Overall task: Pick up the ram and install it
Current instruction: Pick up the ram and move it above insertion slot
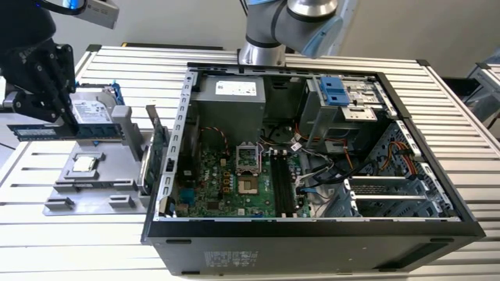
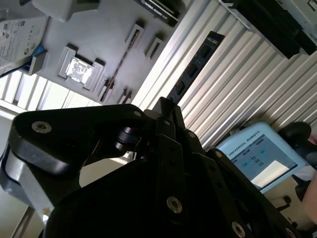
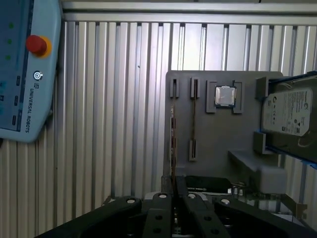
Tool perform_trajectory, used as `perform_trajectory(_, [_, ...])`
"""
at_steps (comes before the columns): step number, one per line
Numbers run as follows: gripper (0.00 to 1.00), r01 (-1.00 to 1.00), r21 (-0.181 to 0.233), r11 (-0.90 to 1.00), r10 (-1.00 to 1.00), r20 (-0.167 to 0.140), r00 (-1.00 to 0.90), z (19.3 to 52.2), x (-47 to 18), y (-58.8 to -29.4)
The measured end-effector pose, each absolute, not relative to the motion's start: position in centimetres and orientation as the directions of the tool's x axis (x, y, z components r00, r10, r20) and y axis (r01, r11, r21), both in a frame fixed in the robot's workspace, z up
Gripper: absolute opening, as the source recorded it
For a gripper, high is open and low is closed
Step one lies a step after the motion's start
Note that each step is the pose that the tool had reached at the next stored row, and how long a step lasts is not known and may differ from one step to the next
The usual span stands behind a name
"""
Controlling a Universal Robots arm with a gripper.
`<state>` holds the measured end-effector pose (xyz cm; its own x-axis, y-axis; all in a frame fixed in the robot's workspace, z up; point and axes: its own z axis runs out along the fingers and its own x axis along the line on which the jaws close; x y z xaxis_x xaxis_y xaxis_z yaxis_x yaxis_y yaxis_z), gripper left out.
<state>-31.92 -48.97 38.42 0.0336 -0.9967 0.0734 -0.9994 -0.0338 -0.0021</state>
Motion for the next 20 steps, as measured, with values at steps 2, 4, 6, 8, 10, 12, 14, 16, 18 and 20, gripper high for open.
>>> perform_trajectory(2, [0.00, -0.999, -0.002, -0.034, -0.997, 0.073, 0.034, 38.4, -31.7, -49.0])
perform_trajectory(4, [0.00, -0.999, -0.002, -0.034, -0.997, 0.073, 0.034, 38.4, -31.4, -49.0])
perform_trajectory(6, [0.00, -0.999, -0.002, -0.034, -0.997, 0.073, 0.034, 38.4, -31.1, -49.0])
perform_trajectory(8, [0.00, -0.999, -0.002, -0.034, -0.997, 0.073, 0.034, 38.4, -30.8, -48.9])
perform_trajectory(10, [0.00, -0.999, -0.002, -0.034, -0.997, 0.073, 0.034, 38.4, -30.6, -48.9])
perform_trajectory(12, [0.00, -0.999, -0.002, -0.034, -0.997, 0.073, 0.034, 38.4, -30.3, -48.9])
perform_trajectory(14, [0.00, -0.999, -0.002, -0.034, -0.997, 0.074, 0.034, 38.4, -30.1, -48.9])
perform_trajectory(16, [0.00, -0.999, -0.002, -0.034, -0.997, 0.074, 0.034, 38.4, -29.8, -48.9])
perform_trajectory(18, [0.00, -0.999, -0.002, -0.034, -0.997, 0.073, 0.034, 38.4, -29.6, -48.9])
perform_trajectory(20, [0.00, -0.999, -0.002, -0.034, -0.997, 0.073, 0.034, 38.4, -29.3, -48.9])
